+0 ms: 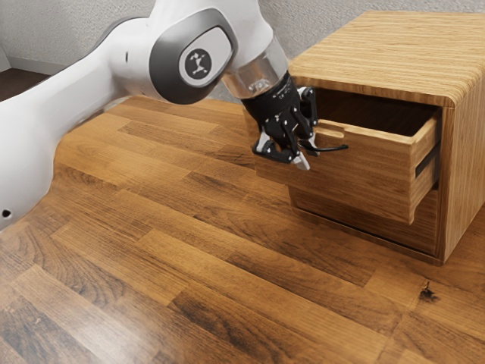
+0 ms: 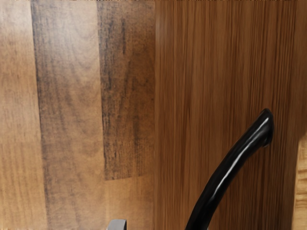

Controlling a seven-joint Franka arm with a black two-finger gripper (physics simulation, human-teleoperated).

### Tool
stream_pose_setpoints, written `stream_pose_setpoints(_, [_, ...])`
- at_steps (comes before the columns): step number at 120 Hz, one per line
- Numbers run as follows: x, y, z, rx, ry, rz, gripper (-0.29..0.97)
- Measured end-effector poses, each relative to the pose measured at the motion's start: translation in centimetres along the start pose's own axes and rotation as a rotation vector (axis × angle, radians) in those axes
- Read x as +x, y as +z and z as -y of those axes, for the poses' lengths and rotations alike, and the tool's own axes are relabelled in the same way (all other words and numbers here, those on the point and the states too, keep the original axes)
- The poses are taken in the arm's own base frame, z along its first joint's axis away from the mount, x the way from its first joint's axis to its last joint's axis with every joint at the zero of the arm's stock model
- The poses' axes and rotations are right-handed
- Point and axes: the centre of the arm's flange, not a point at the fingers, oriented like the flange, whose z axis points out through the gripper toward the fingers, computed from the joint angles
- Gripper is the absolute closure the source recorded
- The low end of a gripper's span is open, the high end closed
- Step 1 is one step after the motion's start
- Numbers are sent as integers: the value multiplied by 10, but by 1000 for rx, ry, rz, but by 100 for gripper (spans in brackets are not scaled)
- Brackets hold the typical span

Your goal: Pull the drawer handle with one arm to open the drawer

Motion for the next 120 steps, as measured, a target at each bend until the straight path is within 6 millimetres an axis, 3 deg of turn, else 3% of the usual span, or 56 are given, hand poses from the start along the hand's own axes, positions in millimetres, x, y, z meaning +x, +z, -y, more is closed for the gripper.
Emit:
stream_pose_setpoints(40, [-7,-13,32,13,-16,-11,76])
stream_pose_setpoints(81, [-11,-34,78,3,-33,-20,76])
stream_pose_setpoints(120, [-12,-49,109,-17,-46,-22,78])
